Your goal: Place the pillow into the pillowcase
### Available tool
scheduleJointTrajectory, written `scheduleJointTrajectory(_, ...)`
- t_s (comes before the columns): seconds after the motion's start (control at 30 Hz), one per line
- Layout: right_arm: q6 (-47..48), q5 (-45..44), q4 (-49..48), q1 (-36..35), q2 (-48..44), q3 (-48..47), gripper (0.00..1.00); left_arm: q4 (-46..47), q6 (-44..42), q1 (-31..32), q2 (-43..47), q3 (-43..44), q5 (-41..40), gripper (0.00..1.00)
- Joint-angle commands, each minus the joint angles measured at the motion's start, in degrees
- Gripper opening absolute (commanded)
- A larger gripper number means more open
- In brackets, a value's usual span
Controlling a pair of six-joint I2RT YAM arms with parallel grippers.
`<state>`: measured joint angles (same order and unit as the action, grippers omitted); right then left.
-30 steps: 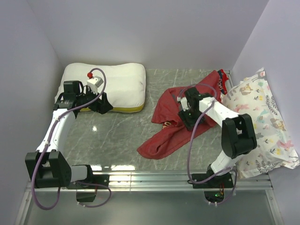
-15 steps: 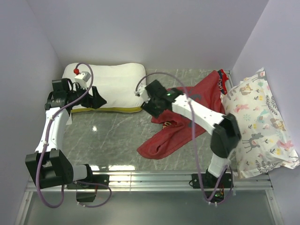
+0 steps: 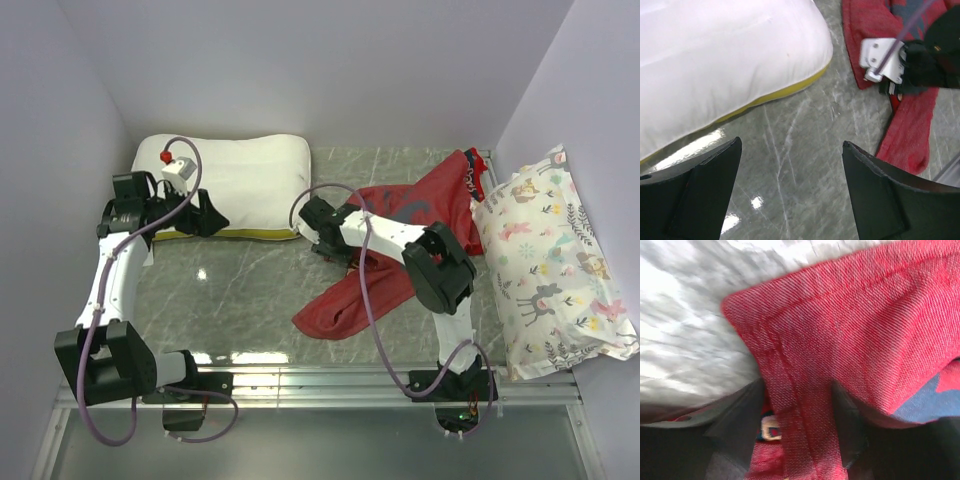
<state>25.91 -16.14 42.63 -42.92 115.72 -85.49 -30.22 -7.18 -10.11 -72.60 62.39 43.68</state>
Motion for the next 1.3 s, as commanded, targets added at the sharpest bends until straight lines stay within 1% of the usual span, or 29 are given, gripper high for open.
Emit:
scheduleJointTrajectory(0.0, 1.0, -6.2, -1.7, 2.9, 2.5, -0.8, 0.47, -0.6, -5.3, 0.4, 2.8, -2.4, 6.6, 0.88)
scheduleJointTrajectory(0.03, 0.5, -5.5, -0.9, 4.0, 3.0, -2.0, 0.4, -1.2, -6.7, 0.8, 3.4, -3.6, 7.3, 0.88)
scheduleJointTrajectory(0.07, -0.6, -4.7, 0.0, 5.0, 3.6, -5.2, 0.26, -2.0, -11.1, 2.8, 4.0, -5.8, 7.5, 0.88)
scheduleJointTrajectory(0.13, -1.9, -1.2, 3.1, 8.2, 3.8, -10.5, 0.1, -5.3, -15.7, 7.3, 5.7, -8.1, 4.2, 0.88)
scheduleJointTrajectory(0.17, -3.3, 0.5, 4.2, 9.2, 3.3, -12.2, 0.0, -5.6, -18.5, 13.0, 6.2, -10.7, 2.7, 0.88)
scheduleJointTrajectory(0.23, -5.1, 7.1, 6.9, 12.3, 0.8, -16.7, 0.0, -2.5, -18.2, 18.8, 7.9, -15.0, -1.8, 0.88)
scheduleJointTrajectory(0.27, -6.8, 10.5, 7.9, 13.6, -0.4, -17.8, 0.0, -0.7, -17.4, 24.1, 8.3, -16.4, -3.2, 0.88)
scheduleJointTrajectory(0.3, -8.3, 13.0, 8.5, 14.9, -1.6, -18.6, 0.0, 0.9, -16.3, 26.7, 8.1, -17.5, -4.3, 0.88)
scheduleJointTrajectory(0.33, -9.6, 19.1, 8.8, 15.8, -4.3, -19.6, 0.0, 4.3, -14.2, 29.1, 7.6, -19.0, -5.4, 0.88)
scheduleJointTrajectory(0.37, -11.6, 22.1, 9.2, 18.3, -5.7, -19.8, 0.0, 5.9, -13.0, 33.6, 6.7, -19.4, -7.4, 0.88)
scheduleJointTrajectory(0.4, -12.8, 24.2, 8.8, 19.4, -7.0, -19.7, 0.0, 7.9, -11.7, 35.8, 4.2, -19.8, -9.1, 0.88)
scheduleJointTrajectory(0.43, -13.8, 28.6, 8.5, 20.6, -9.4, -18.8, 0.0, 9.5, -9.7, 37.8, 2.7, -20.1, -10.5, 0.88)
scheduleJointTrajectory(0.47, -15.2, 30.5, 8.3, 22.5, -10.5, -18.6, 0.0, 13.0, -8.7, 41.0, 1.2, -20.3, -13.9, 0.88)
scheduleJointTrajectory(0.5, -16.1, 32.4, 7.4, 23.7, -11.5, -18.0, 0.0, 14.8, -7.9, 42.1, -2.0, -20.4, -15.1, 0.9)
scheduleJointTrajectory(0.57, -18.6, 37.1, 7.2, 26.5, -12.9, -18.0, 0.0, 18.7, -6.5, 44.5, -7.3, -19.6, -16.4, 0.99)
scheduleJointTrajectory(0.67, -21.7, 41.8, 7.7, 28.9, -13.1, -19.6, 0.0, 20.8, -4.3, 46.9, -13.7, -17.1, -15.6, 0.99)
scheduleJointTrajectory(0.73, -23.5, 43.2, 6.7, 31.0, -13.3, -20.1, 0.0, 23.3, -2.7, 49.4, -16.0, -15.6, -16.8, 0.99)
scheduleJointTrajectory(0.77, -24.1, 44.2, 6.3, 31.6, -13.4, -20.2, 0.0, 22.1, -2.9, 50.1, -18.9, -13.9, -17.6, 0.99)
scheduleJointTrajectory(0.83, -25.5, 45.8, 5.5, 33.4, -13.4, -20.6, 0.0, 21.6, -2.1, 51.1, -21.1, -11.1, -18.9, 0.99)
scheduleJointTrajectory(0.9, -25.8, 48.6, 4.6, 35.3, -13.4, -21.1, 0.0, 22.0, -1.5, 51.6, -23.8, -9.2, -19.1, 0.93)
scheduleJointTrajectory(0.93, -27.9, 49.2, 4.5, 35.9, -13.5, -21.5, 0.0, 21.6, -1.5, 51.8, -24.7, -8.6, -19.2, 0.88)
scheduleJointTrajectory(0.97, -28.2, 50.1, 4.2, 36.2, -13.4, -21.7, 0.0, 21.2, -1.3, 51.8, -26.3, -7.9, -19.2, 0.7)
scheduleJointTrajectory(1.03, -28.8, 52.3, 3.8, 37.6, -14.2, -22.1, 0.0, 19.4, -1.2, 51.8, -27.2, -6.7, -19.8, 0.4)
scheduleJointTrajectory(1.07, -29.1, 53.0, 2.8, 38.3, -14.6, -22.0, 0.0, 19.0, -1.0, 51.7, -26.8, -6.5, -20.1, 0.08)
scheduleJointTrajectory(1.1, -29.3, 55.5, 2.2, 38.8, -15.2, -21.6, 0.0, 18.2, -1.3, 51.3, -26.2, -6.8, -20.2, 0.0)
scheduleJointTrajectory(1.13, -29.9, 56.6, 1.6, 39.8, -16.2, -21.5, 0.0, 17.1, -1.5, 50.1, -25.3, -6.8, -20.0, 0.0)
scheduleJointTrajectory(1.17, -30.1, 57.8, 0.4, 40.3, -16.8, -21.4, 0.0, 16.9, -1.2, 49.1, -22.2, -7.3, -20.0, 0.0)
scheduleJointTrajectory(1.23, -31.5, 63.0, -1.7, 41.6, -18.9, -20.2, 0.0, 17.5, 0.5, 45.6, -17.8, -8.6, -21.2, 0.0)
scheduleJointTrajectory(1.27, -32.5, 64.6, -4.4, 42.6, -19.5, -19.5, 0.0, 18.0, 0.8, 44.2, -13.0, -8.9, -23.0, 0.0)
